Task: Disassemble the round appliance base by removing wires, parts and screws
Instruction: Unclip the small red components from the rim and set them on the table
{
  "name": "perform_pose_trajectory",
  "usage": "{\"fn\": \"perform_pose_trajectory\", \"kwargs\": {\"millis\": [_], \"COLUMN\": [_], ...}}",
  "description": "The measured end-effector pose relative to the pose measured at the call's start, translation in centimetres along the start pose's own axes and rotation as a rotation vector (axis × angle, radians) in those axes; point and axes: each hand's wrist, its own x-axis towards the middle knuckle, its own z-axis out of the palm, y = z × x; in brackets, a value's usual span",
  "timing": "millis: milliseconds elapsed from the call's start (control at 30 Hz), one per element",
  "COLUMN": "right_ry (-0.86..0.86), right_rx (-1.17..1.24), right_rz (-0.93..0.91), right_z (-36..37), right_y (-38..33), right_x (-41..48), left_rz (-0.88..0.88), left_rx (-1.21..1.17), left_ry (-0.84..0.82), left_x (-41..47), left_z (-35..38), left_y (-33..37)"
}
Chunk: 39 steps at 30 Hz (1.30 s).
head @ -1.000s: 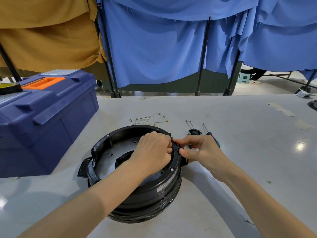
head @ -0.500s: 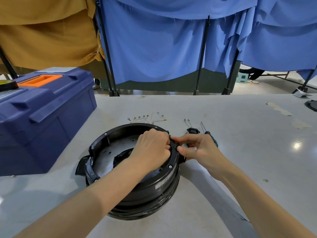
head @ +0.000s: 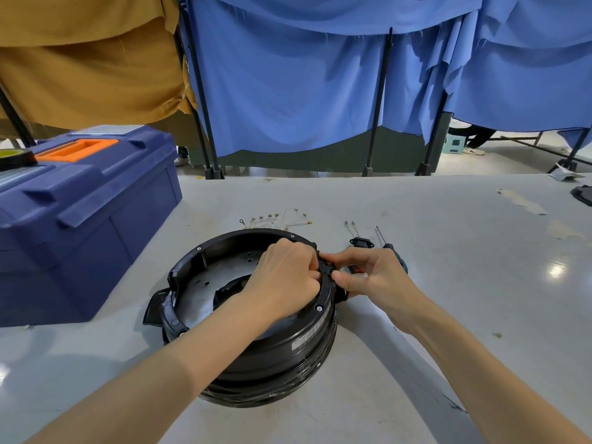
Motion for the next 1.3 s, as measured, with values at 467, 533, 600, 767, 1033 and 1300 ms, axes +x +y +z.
{"fn": "perform_pose_trajectory", "kwargs": {"millis": [467,533,600,767,1033,1300], "right_ry": [0.007,0.002,-0.001,-0.014,0.082,0.065], "right_rx": [0.014,0.010,0.009,0.009,0.018,0.002], "right_rz": [0.001,0.000,-0.003,-0.006,0.003,0.045], "right_z": [-0.2,-0.3,-0.4,-1.0,-0.7,-1.1], "right_y": [0.1,0.2,0.2,0.4,0.7,0.5], "right_x": [-0.1,0.0,0.0,-0.1,0.1,0.1], "left_rz": [-0.048,-0.049,-0.039,-0.039,-0.042,-0.048], "left_rx": [-0.084,-0.097,-0.118,-0.219,-0.215,-0.091], "left_ry": [-0.001,0.004,0.012,-0.003,-0.036,-0.068], "left_x": [0.6,0.8,0.9,0.7,0.7,0.7], "left_z": [0.6,0.6,0.6,0.4,0.4,0.4], "left_y": [-0.2,-0.3,-0.4,-0.8,-0.9,-1.0]}}
